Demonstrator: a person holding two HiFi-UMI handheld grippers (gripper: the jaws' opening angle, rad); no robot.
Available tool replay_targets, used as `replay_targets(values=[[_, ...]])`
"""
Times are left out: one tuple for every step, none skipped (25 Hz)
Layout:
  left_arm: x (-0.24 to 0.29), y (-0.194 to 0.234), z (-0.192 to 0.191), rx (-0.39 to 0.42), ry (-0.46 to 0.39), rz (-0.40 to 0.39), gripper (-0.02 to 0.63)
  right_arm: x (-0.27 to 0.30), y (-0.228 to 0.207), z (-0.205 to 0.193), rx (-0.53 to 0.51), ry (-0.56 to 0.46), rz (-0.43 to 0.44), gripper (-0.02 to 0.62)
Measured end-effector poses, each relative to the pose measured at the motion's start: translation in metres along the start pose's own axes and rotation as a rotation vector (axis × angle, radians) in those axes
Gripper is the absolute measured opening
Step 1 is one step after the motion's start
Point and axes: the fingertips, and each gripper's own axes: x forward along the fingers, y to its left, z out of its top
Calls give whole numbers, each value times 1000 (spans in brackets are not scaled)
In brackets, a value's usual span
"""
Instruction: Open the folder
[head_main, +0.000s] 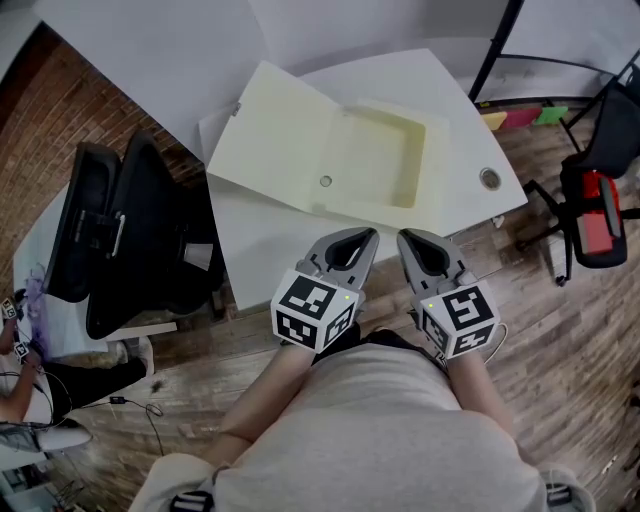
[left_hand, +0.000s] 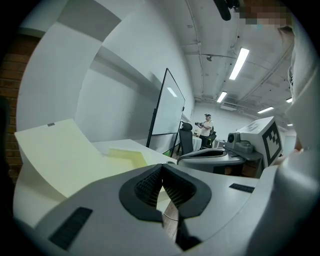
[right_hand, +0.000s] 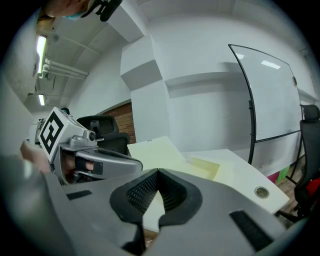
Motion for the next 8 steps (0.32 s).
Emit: replay_targets(values=[[1, 0, -1, 5, 6, -2, 18, 1, 0, 0, -1, 2, 2, 21], [1, -1, -2, 11, 11, -4, 18, 1, 0, -1, -2, 5, 3, 21], [2, -1, -2, 15, 15, -7, 18, 1, 0, -1, -4, 8, 5, 21], [2, -2, -2, 16, 17, -9, 18, 2, 0, -2, -6, 10, 5, 21], [3, -2, -2, 16, 18, -11, 18, 2, -1, -2, -10, 13, 4, 21], [3, -2, -2, 15, 19, -11, 18, 2, -2, -3, -13, 14, 3, 21], [3, -1, -2, 14, 20, -11, 18, 2, -2, -3, -15, 15, 1, 21], [3, -1, -2, 13, 21, -11, 18, 2, -3, -3, -16, 16, 0, 21]])
